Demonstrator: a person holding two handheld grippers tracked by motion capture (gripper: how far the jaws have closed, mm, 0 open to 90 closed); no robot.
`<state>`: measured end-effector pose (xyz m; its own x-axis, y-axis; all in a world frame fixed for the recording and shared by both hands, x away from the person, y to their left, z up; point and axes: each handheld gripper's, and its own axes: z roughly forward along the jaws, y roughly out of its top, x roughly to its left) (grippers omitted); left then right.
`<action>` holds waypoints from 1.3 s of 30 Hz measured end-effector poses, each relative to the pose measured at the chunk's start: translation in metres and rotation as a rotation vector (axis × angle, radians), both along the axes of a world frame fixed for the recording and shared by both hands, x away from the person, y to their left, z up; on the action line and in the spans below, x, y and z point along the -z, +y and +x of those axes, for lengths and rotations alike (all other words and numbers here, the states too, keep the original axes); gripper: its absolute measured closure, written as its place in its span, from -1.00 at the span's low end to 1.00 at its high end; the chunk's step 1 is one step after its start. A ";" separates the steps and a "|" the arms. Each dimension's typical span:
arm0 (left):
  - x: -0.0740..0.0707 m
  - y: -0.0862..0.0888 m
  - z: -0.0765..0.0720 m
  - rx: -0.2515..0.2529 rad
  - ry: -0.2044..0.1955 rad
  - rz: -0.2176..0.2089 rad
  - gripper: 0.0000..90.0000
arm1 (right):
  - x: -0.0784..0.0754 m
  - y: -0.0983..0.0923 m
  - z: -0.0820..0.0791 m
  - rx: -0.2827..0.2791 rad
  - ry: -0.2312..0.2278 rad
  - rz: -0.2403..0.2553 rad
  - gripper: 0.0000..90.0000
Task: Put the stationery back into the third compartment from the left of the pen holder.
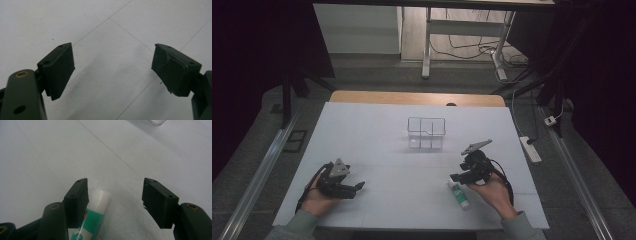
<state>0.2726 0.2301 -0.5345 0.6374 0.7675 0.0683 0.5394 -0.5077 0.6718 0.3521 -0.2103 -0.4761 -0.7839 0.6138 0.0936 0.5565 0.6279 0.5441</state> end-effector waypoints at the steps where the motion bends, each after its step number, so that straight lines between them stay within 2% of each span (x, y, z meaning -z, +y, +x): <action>1: 0.000 0.000 0.000 0.001 0.001 0.002 -0.60 | 0.001 0.001 -0.001 -0.004 0.003 -0.007 -0.18; 13: 0.001 0.000 0.000 0.004 0.004 0.008 -0.60 | 0.009 0.018 -0.006 -0.033 0.052 -0.078 -0.23; 21: 0.001 0.000 0.001 0.005 0.003 0.011 -0.60 | 0.015 0.026 -0.010 -0.032 0.037 -0.156 -0.20; 24: 0.001 0.000 0.001 0.005 0.004 0.011 -0.60 | 0.017 0.027 -0.010 -0.032 0.040 -0.167 -0.18; 31: 0.001 0.000 0.001 0.009 0.003 0.013 -0.60 | 0.025 0.031 -0.010 -0.030 0.060 -0.177 -0.04; 35: 0.001 0.000 0.001 0.010 0.002 0.014 -0.60 | 0.024 0.033 -0.012 -0.025 0.035 -0.205 0.15; 39: 0.001 0.000 0.001 0.010 0.002 0.014 -0.59 | 0.024 0.033 -0.012 -0.009 0.040 -0.207 0.26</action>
<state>0.2732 0.2306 -0.5355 0.6451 0.7601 0.0777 0.5353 -0.5222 0.6639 0.3398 -0.1768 -0.4997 -0.7878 0.6159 -0.0030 0.5686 0.7291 0.3809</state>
